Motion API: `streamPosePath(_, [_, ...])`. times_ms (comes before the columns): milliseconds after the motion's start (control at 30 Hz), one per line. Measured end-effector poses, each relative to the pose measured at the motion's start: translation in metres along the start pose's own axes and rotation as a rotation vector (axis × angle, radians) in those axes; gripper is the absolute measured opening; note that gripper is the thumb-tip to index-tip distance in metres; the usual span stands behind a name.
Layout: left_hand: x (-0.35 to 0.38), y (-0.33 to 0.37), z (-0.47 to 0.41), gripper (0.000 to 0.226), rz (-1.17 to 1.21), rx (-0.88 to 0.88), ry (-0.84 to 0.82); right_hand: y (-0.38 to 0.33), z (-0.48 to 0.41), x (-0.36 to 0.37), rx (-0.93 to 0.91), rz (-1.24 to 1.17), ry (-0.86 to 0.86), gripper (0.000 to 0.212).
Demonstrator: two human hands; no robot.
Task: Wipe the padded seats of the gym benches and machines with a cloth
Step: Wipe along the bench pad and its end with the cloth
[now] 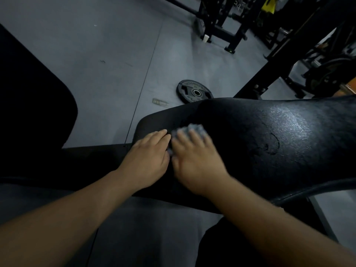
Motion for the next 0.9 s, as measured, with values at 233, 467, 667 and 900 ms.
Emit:
streamPosePath(233, [-0.001, -0.008, 0.0, 0.054, 0.022, 0.023, -0.059, 0.055, -0.001, -0.011, 0.016, -0.003, 0.013, 0.064])
streamPosePath(467, [-0.003, -0.009, -0.002, 0.059, 0.008, 0.026, -0.027, 0.01, -0.011, 0.002, -0.099, -0.031, 0.017, 0.067])
streamPosePath(667, [-0.002, -0.008, -0.002, 0.054, 0.016, 0.015, -0.035, 0.088, -0.038, -0.007, 0.046, 0.023, 0.016, 0.066])
streamPosePath(900, [-0.001, -0.008, -0.005, 0.054, -0.007, -0.021, -0.003, 0.052, -0.085, -0.001, 0.001, -0.018, -0.034, 0.067])
Point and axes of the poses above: each hand's wrist, its own z-axis away from the middle knuckle, its own x-axis out of the palm, y = z × x, the point moved 4 cm from there along -z, towards the middle knuckle, and after that the axes turned 8 degrees about -x, right-handed, at the moved point
